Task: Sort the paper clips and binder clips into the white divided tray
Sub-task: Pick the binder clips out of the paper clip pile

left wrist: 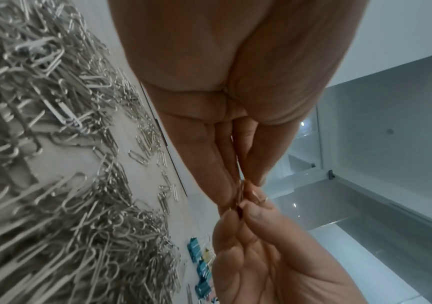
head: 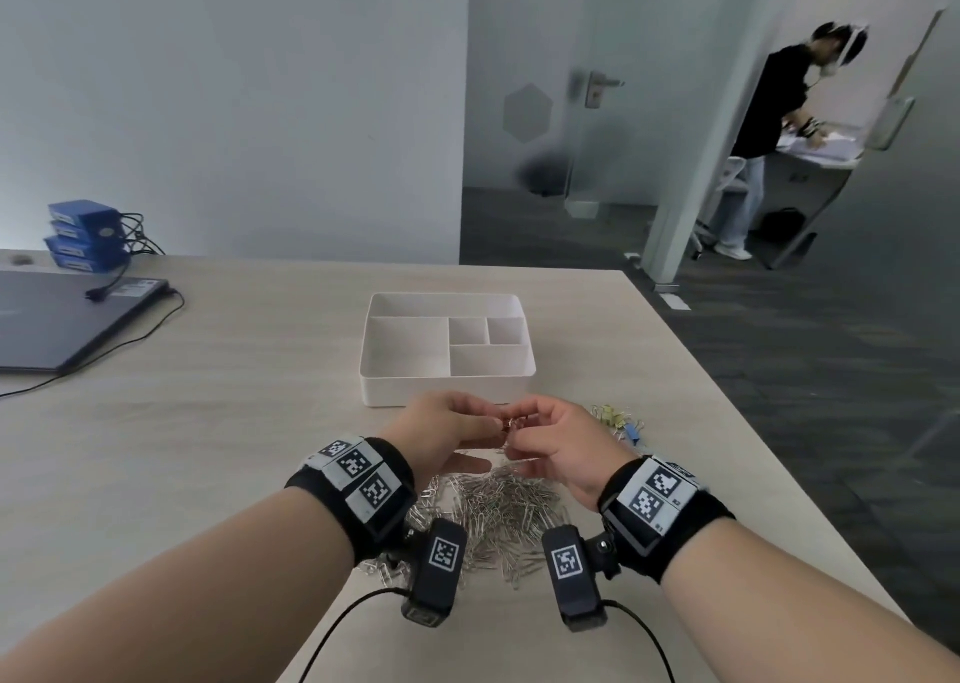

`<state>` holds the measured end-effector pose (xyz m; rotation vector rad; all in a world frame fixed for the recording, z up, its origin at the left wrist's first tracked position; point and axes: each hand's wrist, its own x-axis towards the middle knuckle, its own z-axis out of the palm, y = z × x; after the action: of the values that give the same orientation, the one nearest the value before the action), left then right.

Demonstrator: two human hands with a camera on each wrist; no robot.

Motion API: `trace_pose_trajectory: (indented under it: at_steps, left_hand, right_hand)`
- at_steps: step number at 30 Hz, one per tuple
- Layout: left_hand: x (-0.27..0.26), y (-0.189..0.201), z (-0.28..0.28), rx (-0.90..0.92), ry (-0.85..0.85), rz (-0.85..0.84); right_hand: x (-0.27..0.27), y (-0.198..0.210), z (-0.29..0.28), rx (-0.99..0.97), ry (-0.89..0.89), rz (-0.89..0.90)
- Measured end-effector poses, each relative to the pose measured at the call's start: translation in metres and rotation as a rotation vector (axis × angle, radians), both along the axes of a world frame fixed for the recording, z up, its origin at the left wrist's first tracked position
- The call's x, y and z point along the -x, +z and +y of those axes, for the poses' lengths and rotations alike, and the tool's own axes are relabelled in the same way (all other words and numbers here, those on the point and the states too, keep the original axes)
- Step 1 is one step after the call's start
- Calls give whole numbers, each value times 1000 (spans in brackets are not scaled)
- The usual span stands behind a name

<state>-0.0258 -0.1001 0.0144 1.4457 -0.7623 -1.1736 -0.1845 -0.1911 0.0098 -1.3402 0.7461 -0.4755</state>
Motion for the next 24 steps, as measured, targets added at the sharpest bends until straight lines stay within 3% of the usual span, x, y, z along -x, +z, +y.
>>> trace_pose_trajectory:
  at_steps: [3, 7, 10, 13, 18, 24]
  left_hand:
    - [1, 0, -2, -16, 2, -95]
    - [-18, 1, 0, -39, 42, -361]
    - [-36, 3, 9, -78, 106, -582]
    - [-52, 6, 19, -119, 161, -693]
    - [-68, 2, 33, -176, 194, -726]
    - [-73, -11, 49, -152, 186, -609]
  right_hand:
    - [19, -2, -20, 150, -88, 161]
    - [48, 5, -52, 533, -211, 493]
    - [61, 8, -68, 724, -173, 777]
    - [64, 5, -75, 776, -115, 944]
    - [55, 10, -63, 778, -167, 893]
    - [27, 6, -12, 702, -85, 486]
